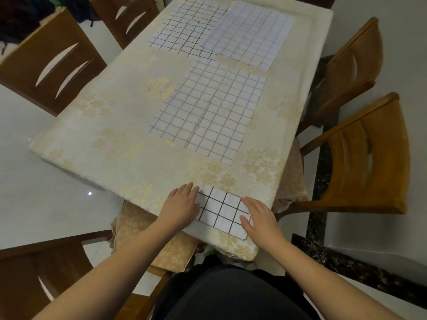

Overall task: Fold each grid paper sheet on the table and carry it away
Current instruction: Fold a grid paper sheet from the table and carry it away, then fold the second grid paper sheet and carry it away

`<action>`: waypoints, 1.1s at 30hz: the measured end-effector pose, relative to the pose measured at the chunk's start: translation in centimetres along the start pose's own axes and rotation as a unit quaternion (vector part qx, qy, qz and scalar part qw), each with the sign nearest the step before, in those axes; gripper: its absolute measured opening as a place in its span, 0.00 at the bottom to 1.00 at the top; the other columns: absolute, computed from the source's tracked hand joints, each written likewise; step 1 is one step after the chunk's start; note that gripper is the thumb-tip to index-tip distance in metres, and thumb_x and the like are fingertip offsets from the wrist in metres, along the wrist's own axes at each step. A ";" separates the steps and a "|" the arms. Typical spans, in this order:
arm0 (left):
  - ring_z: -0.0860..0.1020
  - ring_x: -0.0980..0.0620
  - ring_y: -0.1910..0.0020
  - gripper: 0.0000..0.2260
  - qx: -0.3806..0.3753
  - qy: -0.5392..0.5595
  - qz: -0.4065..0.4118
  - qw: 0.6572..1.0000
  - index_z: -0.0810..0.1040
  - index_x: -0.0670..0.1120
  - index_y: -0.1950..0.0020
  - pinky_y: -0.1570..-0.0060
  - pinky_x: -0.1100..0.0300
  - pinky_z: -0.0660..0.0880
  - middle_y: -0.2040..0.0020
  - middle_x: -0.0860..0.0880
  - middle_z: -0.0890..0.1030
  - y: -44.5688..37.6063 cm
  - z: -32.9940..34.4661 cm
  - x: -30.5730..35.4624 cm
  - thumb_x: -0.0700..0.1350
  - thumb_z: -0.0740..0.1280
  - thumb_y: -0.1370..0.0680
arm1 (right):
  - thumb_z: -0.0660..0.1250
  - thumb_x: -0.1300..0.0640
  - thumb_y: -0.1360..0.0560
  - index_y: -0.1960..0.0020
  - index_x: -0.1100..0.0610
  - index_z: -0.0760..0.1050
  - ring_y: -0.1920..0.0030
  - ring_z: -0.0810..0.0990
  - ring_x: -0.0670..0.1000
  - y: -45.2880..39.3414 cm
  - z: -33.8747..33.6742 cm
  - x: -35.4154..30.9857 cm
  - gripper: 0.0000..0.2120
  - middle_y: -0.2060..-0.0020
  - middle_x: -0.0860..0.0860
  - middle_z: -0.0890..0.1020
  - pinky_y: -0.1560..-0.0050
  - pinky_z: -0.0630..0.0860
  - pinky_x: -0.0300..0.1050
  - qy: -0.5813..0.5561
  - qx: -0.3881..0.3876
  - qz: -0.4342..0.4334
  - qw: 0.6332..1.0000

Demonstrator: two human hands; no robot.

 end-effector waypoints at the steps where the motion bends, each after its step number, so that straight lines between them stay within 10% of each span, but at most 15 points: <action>1: 0.62 0.45 0.25 0.25 -0.001 -0.001 0.007 1.000 0.60 0.45 0.23 0.28 0.51 0.59 0.23 0.43 0.63 0.7 -0.1 0.4 0.52 0.56 0.18 | 0.56 0.47 0.19 0.23 0.51 0.57 0.26 0.58 0.46 0.2 -0.2 -0.3 0.26 0.25 0.46 0.63 0.27 0.50 0.42 0.011 -0.003 -0.005 1.000; 33: 0.61 0.48 0.26 0.30 0.013 0.048 -0.337 0.940 0.58 0.50 0.24 0.28 0.44 0.60 0.25 0.49 0.64 34.3 1.6 8.6 0.63 0.55 0.21 | 0.55 0.41 0.21 0.24 0.52 0.56 0.28 0.63 0.52 17.3 6.3 -16.9 0.29 0.26 0.50 0.64 0.31 0.61 0.49 0.198 -0.154 -0.339 0.907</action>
Point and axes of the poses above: each hand's wrist, its own y-axis away from the middle knuckle, its own z-axis out of the palm, x = y × z, the point moved 9 cm from there along -y, towards the middle knuckle
